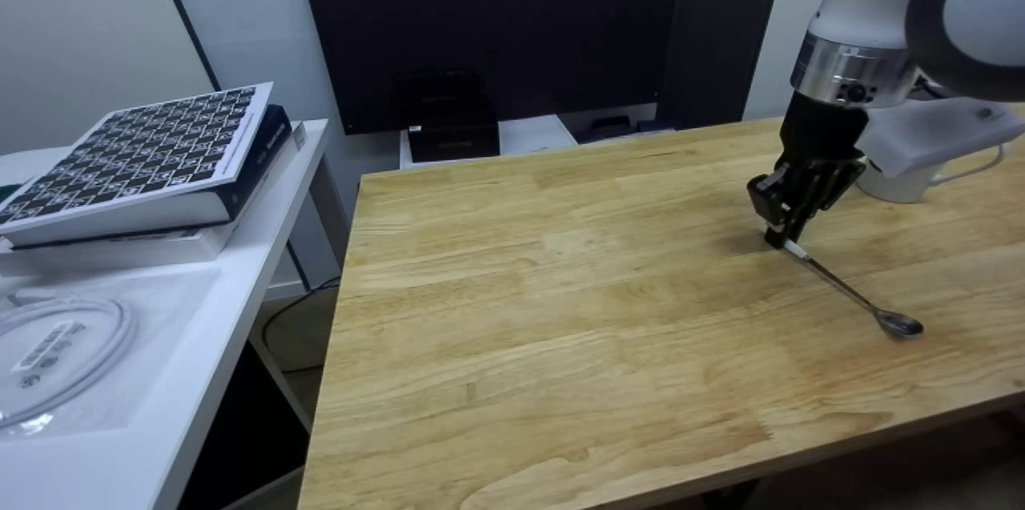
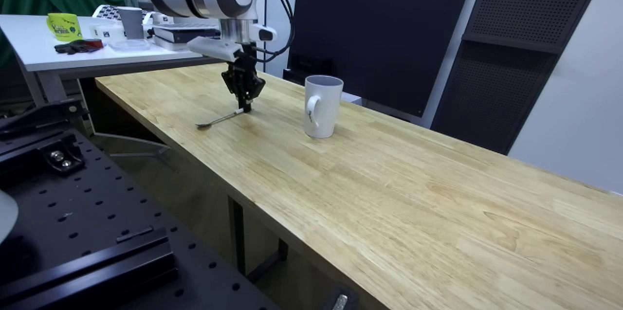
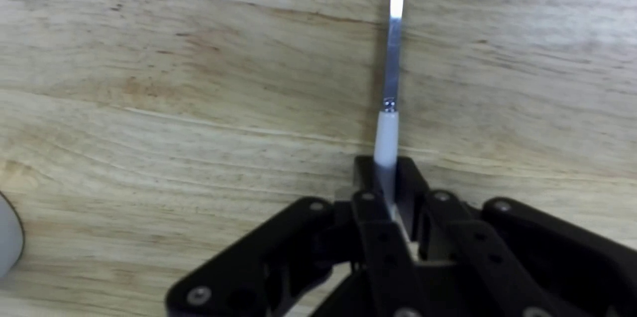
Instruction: Pick the spoon on the table and put it in the mug
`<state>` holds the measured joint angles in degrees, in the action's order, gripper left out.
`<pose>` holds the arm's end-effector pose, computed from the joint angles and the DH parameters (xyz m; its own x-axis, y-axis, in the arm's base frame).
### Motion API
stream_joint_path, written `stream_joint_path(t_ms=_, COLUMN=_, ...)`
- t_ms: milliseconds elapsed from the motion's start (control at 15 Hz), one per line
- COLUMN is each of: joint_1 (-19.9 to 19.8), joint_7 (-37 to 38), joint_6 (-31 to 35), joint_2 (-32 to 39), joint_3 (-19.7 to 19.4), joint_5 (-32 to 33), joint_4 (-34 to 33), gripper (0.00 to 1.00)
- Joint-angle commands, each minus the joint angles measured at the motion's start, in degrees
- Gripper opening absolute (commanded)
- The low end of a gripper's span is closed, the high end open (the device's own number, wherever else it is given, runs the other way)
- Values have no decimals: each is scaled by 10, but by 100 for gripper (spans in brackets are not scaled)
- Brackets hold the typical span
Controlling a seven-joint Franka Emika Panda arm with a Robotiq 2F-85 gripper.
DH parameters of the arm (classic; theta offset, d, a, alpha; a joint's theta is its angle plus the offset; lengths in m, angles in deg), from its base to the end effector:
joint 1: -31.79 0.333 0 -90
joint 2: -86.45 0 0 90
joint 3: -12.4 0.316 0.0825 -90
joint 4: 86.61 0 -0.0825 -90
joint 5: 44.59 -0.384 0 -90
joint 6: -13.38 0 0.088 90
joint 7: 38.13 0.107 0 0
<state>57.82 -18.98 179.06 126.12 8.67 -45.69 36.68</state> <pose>0.5102 0.2055 0.0787 0.9969 0.0529 0.0582 0.0519 -0.9985 0.0178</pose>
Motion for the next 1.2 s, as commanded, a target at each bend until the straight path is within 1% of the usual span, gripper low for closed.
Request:
stream_joint_path(t_ms=0, joint_1=10, joint_7=23, joint_6=-47, joint_2=-12, joint_3=-18, joint_5=8, joint_4=-17, gripper=4)
stream_joint_path(t_ms=200, joint_1=12, joint_7=31, joint_6=-70, joint_2=-29, joint_3=-31, joint_5=17, joint_4=-25, gripper=4)
stream_joint_path(t_ms=667, joint_1=0, joint_7=42, joint_6=-116, joint_2=-87, joint_3=-39, joint_5=40, joint_4=-23, gripper=4)
stream_joint_path(t_ms=1133, joint_1=0, joint_7=81, joint_6=-150, joint_2=-153, joint_3=-66, joint_5=122, joint_4=-4, gripper=4)
